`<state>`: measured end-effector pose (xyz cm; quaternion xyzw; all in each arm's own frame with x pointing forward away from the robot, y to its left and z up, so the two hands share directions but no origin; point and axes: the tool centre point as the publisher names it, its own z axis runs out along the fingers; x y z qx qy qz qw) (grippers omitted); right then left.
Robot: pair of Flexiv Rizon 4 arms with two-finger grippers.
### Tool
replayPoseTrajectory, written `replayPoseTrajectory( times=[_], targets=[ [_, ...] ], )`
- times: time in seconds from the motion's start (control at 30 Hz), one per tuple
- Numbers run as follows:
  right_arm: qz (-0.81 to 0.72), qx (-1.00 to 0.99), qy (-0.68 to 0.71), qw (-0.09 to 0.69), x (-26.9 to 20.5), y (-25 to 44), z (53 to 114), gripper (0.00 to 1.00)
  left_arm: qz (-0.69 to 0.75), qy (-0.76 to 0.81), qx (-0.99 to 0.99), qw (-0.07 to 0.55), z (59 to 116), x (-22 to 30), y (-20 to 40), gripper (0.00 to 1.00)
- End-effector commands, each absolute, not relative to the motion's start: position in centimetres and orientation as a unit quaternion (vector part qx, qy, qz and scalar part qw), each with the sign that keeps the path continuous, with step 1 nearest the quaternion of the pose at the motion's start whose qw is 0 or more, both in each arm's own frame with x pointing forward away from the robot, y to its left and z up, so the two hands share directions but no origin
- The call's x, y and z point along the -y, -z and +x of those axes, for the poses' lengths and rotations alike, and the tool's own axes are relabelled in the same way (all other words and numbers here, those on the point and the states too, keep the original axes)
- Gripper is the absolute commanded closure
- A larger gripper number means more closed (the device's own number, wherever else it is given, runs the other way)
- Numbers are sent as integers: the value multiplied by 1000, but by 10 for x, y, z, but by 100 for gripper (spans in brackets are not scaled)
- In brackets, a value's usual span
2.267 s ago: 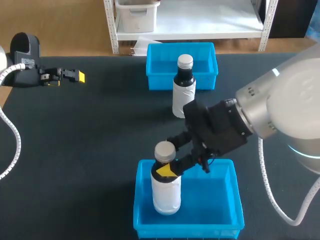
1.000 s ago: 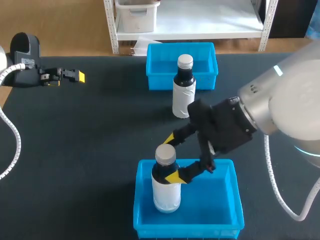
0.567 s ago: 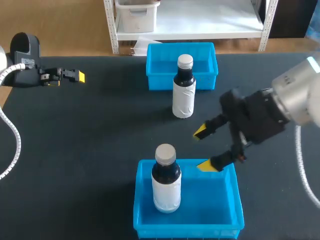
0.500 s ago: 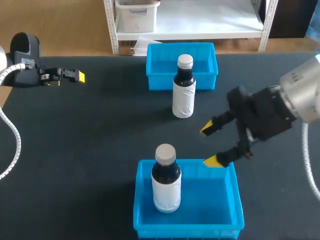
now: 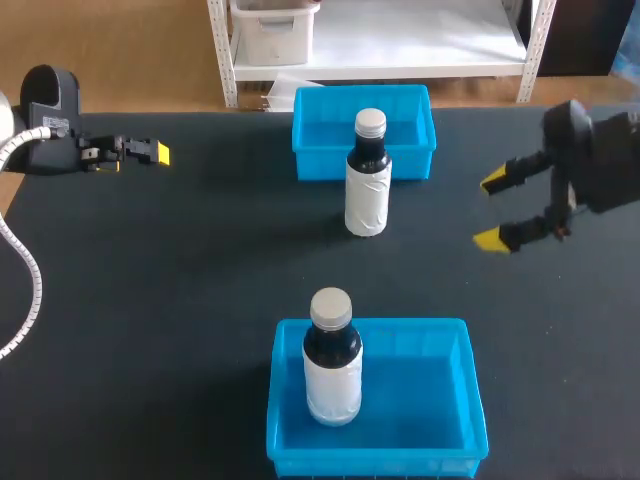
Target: Pick up the bottle, and place it in the far bin if it is heavy, or in the near bin if it is light.
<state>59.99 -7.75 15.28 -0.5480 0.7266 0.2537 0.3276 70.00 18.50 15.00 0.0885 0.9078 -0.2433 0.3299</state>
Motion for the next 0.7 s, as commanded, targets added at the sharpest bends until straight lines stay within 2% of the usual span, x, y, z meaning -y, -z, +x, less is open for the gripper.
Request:
replayPoseTrajectory(
  times=[0.03,0.43,0.7],
  targets=[
    [-565,-710,-281,313,78,-145,648,0,88,243,-908,330,700,-185,-150,0],
    [-590,-679,-307,310,62,-131,730,0,88,243,-908,330,700,-185,-150,0],
    [-609,-657,-319,309,43,-121,759,0,88,243,-908,330,700,-185,-150,0]
  ],
)
